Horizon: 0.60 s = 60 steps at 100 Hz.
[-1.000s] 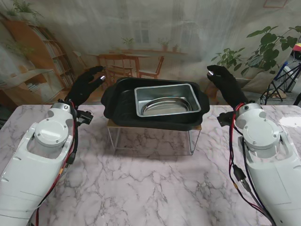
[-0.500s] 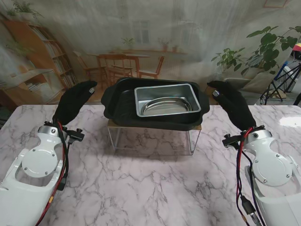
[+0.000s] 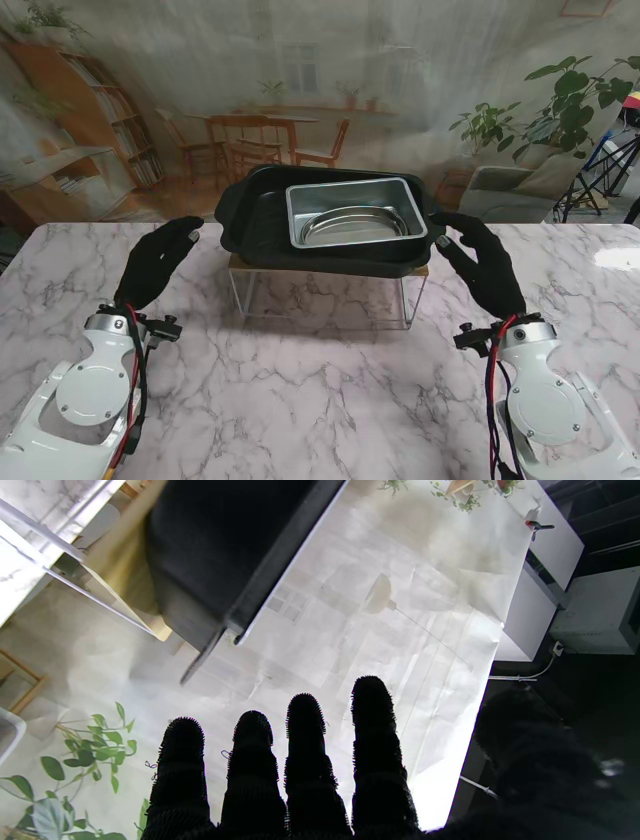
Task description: Stack the baking trays onto the shelf
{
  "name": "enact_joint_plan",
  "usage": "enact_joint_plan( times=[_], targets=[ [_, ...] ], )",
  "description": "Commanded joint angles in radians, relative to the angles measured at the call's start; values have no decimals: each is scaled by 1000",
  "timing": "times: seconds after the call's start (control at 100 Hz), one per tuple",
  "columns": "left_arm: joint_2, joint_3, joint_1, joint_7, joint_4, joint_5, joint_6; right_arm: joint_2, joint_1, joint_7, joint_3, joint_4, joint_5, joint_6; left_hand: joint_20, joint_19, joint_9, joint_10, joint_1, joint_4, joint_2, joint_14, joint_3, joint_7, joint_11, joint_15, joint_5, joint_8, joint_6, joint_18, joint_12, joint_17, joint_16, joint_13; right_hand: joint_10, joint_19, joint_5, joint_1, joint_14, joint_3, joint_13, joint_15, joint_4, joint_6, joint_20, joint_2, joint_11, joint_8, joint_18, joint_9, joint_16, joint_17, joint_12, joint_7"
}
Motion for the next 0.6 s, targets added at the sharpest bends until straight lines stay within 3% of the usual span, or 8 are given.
enact_joint_plan(
  times=[0.0, 0.19, 0.59],
  targets=[
    [-5, 17, 15, -4, 26, 9, 18, -10, -23, -11, -11, 26, 4, 1, -6, 36, 23, 6, 13, -12, 21, 2, -17, 10, 19, 27, 24, 6, 4, 5, 15, -5, 17, 16, -14, -18, 18, 21, -14, 23, 8, 37, 27, -1, -13, -27, -24, 22, -5, 19, -14, 1, 0, -20],
    [-3, 37, 13, -13, 36, 17, 47, -20, -32, -47, -27, 72, 14, 13, -9, 44, 15, 0, 13, -13, 26, -5, -17, 3, 29, 37, 14, -3, 0, -4, 27, -14, 31, 9, -8, -21, 27, 26, -13, 31, 7, 31, 26, 7, -15, -33, -29, 25, -8, 23, -18, 0, 0, -24],
    [0, 39, 13, -16, 40, 46, 52, -14, -39, -17, -26, 70, 17, 32, -26, 24, 5, -1, 13, -12, 32, -9, -15, 9, 29, 20, 4, -9, 1, -6, 28, -24, 24, 1, -8, -19, 28, 24, -17, 35, 9, 24, 24, 5, -15, -27, -31, 30, -10, 21, -19, 1, 2, -31]
  ],
)
